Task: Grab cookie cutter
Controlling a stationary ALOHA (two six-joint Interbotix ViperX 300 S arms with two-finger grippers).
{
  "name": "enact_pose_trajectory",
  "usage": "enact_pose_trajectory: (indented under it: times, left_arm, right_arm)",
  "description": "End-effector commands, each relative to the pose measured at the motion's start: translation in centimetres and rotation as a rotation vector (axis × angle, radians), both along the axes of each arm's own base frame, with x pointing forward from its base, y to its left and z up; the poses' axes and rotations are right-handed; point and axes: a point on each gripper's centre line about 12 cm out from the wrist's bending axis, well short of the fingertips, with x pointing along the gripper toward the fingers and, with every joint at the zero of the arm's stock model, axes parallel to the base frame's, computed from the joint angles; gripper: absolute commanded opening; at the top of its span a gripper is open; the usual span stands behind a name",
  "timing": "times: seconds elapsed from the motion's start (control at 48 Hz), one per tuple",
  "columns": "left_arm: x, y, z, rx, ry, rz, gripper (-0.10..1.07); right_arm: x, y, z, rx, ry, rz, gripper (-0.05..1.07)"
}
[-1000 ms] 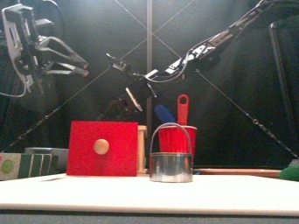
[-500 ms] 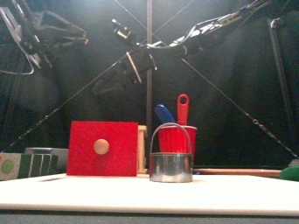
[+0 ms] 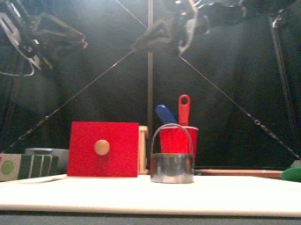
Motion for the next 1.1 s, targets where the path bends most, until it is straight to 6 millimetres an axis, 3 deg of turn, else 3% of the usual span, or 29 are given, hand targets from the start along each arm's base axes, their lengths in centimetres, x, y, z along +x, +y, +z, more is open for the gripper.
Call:
enact_pose_trajectory:
  times: [0.0, 0.208, 0.438, 0.833, 1.083]
  left_arm:
    - [0.2, 0.1, 0.4, 0.016, -0.016, 0.002, 0.63]
    - [0.3, 0.4, 0.6, 0.036, -0.025, 0.009, 0.63]
    - [0.3, 0.8, 0.5, 0.037, -0.023, 0.025, 0.63]
    - [0.4, 1.7, 0.4, 0.042, -0.017, 0.059, 0.63]
    - [0.5, 1.7, 0.6, 0.047, -0.026, 0.058, 0.63]
  right_arm:
    - [-2.8, 0.6, 1.1, 0.032, -0.049, 0.01, 0.27]
    - [-7.1, 2.0, -0.5, 0.054, -0.094, 0.076, 0.27]
    - [-9.9, 2.2, -1.4, 0.056, -0.119, 0.093, 0.27]
    - [-11.4, 2.1, -3.2, 0.032, -0.08, 0.097, 0.27]
    - [-11.0, 1.9, -2.9, 0.048, -0.07, 0.075, 0.27]
